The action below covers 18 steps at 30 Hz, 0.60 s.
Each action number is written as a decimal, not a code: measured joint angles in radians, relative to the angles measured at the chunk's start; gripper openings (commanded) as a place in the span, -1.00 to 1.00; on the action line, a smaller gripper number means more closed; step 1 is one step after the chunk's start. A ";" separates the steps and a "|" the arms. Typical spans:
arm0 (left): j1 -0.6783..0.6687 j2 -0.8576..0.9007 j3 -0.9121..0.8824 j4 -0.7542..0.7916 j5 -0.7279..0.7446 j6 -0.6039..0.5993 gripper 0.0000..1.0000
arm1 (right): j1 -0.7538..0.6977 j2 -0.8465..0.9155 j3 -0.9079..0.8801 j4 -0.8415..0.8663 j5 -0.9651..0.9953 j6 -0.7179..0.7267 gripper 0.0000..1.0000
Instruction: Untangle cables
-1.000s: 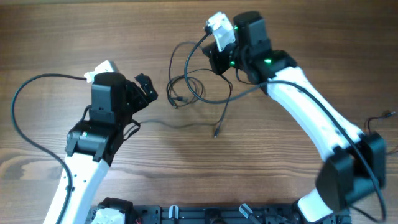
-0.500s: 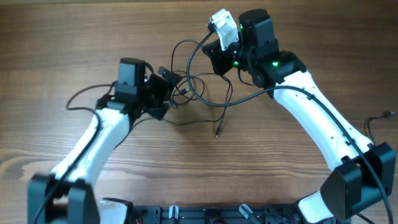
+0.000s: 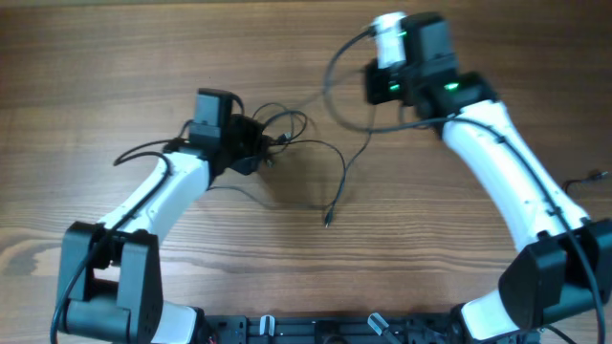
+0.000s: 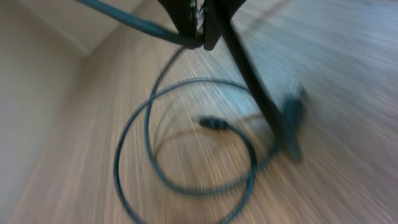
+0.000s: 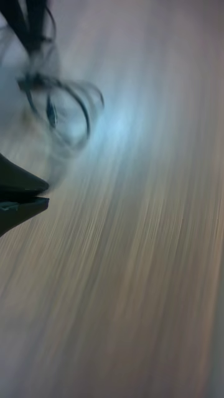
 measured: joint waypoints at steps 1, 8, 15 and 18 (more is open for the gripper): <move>0.021 0.000 0.005 -0.025 -0.005 0.045 -0.92 | -0.055 0.001 0.000 0.002 0.022 0.024 -0.91; 0.283 0.003 0.003 -0.169 -0.033 0.233 -0.92 | -0.636 0.001 0.000 0.008 0.032 0.138 -0.92; 0.293 0.004 0.003 -0.258 -0.179 0.262 -0.92 | -0.697 0.001 0.013 0.247 0.021 -0.014 -0.91; 0.293 0.004 0.003 -0.306 -0.242 0.262 -0.92 | -0.700 0.011 0.161 0.266 0.158 -0.152 -0.91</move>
